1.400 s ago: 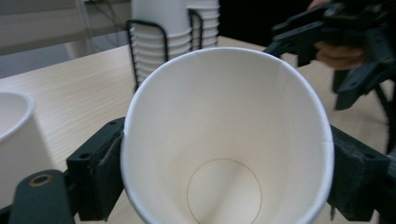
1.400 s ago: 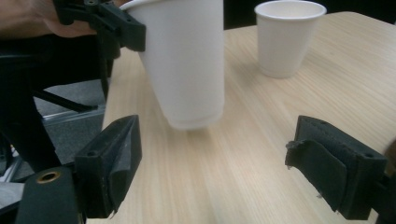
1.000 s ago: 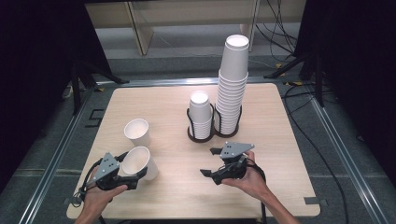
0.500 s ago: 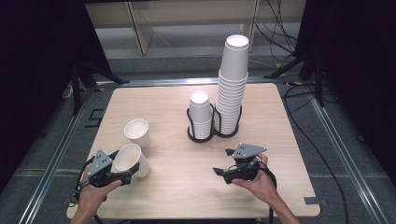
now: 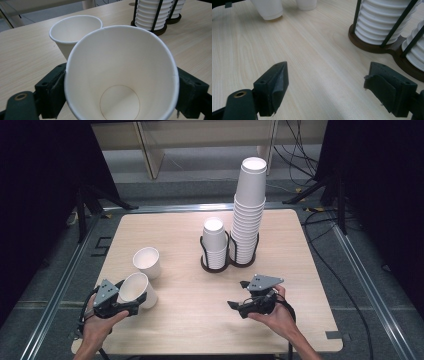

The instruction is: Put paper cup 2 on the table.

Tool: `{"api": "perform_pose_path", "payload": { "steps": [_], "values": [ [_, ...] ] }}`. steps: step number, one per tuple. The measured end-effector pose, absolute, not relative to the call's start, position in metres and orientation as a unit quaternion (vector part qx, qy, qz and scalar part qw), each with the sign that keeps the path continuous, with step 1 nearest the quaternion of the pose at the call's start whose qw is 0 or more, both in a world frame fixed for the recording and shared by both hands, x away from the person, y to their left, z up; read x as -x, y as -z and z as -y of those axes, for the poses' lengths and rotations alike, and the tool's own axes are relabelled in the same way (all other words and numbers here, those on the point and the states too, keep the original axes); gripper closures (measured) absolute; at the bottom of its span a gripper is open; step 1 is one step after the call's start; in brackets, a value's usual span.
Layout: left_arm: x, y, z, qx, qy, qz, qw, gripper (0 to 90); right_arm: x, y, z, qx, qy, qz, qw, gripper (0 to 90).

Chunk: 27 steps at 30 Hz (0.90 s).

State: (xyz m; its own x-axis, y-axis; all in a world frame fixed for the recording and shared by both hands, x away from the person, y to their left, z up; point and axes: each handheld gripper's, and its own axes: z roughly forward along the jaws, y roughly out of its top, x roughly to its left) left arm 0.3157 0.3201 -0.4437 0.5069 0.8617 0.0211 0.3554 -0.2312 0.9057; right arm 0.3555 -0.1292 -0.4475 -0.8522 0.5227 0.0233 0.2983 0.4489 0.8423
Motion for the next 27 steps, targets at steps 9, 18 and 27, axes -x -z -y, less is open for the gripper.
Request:
{"api": "perform_pose_path", "payload": {
  "steps": [9,18,27],
  "values": [
    [-0.319,0.448,-0.318,-0.744,-0.276,-0.404,0.455,11.8,-0.355,0.449,0.126,-0.243,-0.466,-0.844,0.107,18.8],
    [-0.320,0.463,-0.321,-0.738,-0.275,-0.401,0.468,12.3,-0.354,0.449,0.125,-0.240,-0.467,-0.844,0.107,18.9],
    [-0.319,0.472,-0.322,-0.743,-0.258,-0.412,0.460,14.6,-0.353,0.448,0.125,-0.238,-0.468,-0.845,0.105,18.9]
  ]
}}
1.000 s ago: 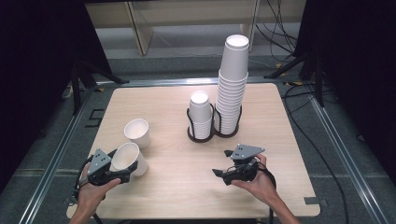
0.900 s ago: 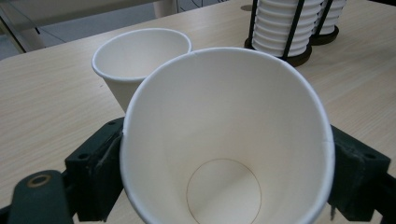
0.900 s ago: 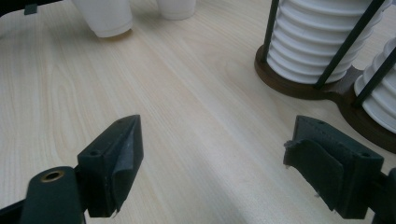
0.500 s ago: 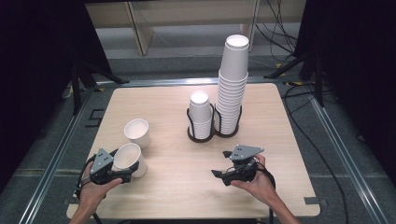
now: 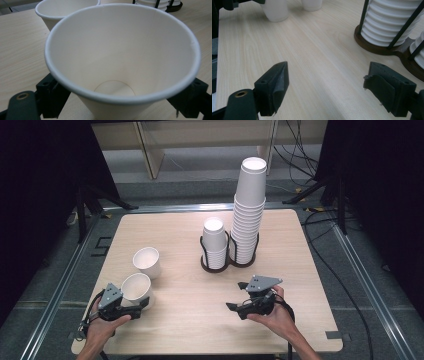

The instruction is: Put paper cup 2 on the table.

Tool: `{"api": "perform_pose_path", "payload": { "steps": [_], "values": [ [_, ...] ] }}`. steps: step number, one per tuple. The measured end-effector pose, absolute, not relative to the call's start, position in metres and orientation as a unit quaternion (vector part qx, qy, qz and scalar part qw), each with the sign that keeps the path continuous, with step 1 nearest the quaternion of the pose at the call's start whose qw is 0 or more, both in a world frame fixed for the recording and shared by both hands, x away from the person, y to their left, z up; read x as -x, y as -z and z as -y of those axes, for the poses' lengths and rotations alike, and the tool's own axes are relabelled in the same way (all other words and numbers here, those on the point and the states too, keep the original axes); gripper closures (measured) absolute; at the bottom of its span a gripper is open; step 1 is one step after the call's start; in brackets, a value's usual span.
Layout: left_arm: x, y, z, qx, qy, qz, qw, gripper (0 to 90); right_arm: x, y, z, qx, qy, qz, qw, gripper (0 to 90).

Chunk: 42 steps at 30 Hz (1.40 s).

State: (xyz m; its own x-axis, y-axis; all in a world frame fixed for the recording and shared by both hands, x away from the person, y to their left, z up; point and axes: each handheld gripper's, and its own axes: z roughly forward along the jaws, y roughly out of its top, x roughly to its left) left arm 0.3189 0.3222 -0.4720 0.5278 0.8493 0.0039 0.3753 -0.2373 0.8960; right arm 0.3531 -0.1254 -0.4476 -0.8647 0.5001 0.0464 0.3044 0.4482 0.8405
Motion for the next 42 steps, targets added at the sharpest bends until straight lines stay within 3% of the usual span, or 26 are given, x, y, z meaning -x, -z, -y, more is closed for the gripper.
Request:
{"api": "perform_pose_path", "payload": {
  "steps": [16,29,42],
  "values": [
    [-0.288,0.479,-0.337,-0.756,-0.246,-0.438,0.420,14.7,-0.352,0.454,0.136,-0.267,-0.444,-0.849,0.101,18.5],
    [-0.258,0.476,-0.335,-0.760,-0.241,-0.424,0.430,14.7,-0.337,0.463,0.158,-0.324,-0.413,-0.845,0.103,18.1],
    [-0.252,0.479,-0.330,-0.771,-0.237,-0.409,0.427,14.8,-0.314,0.470,0.177,-0.344,-0.396,-0.846,0.099,16.5]
  ]
}}
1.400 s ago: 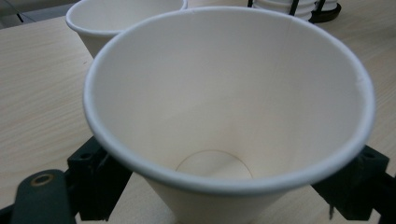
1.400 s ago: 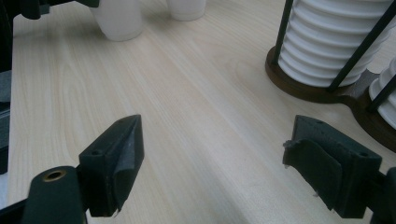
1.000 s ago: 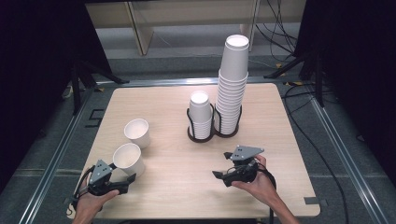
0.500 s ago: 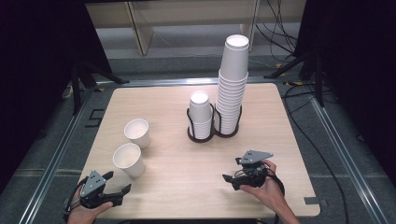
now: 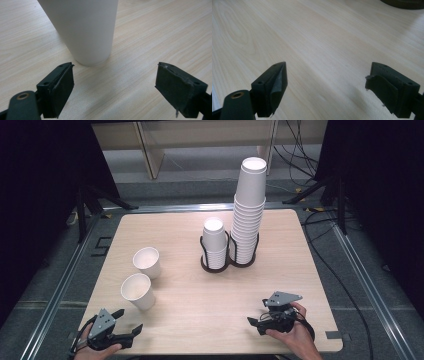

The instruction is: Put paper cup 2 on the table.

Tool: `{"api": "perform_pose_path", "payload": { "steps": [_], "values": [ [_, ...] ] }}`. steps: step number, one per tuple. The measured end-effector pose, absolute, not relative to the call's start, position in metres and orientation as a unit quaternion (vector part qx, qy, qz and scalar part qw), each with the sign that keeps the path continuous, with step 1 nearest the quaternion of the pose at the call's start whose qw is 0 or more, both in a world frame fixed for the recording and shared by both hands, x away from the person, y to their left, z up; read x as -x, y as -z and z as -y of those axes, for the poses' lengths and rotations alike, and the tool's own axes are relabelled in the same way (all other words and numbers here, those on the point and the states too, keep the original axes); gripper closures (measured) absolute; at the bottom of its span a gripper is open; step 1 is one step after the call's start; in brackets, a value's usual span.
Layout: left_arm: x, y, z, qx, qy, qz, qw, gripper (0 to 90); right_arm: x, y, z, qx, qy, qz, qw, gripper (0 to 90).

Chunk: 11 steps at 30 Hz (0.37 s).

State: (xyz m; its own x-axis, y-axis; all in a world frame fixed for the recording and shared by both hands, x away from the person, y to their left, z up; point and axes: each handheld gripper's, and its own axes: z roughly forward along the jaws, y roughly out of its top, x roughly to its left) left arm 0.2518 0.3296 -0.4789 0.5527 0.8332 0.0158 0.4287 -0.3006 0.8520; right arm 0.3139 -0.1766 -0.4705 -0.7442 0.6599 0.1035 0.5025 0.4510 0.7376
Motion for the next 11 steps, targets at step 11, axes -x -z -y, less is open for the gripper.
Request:
{"api": "perform_pose_path", "payload": {
  "steps": [11],
  "values": [
    [-0.2528,0.4795,-0.3310,-0.772,-0.237,-0.411,0.423,14.7,-0.3128,0.4718,0.1806,-0.350,-0.394,-0.843,0.105,15.9]
  ]
}}
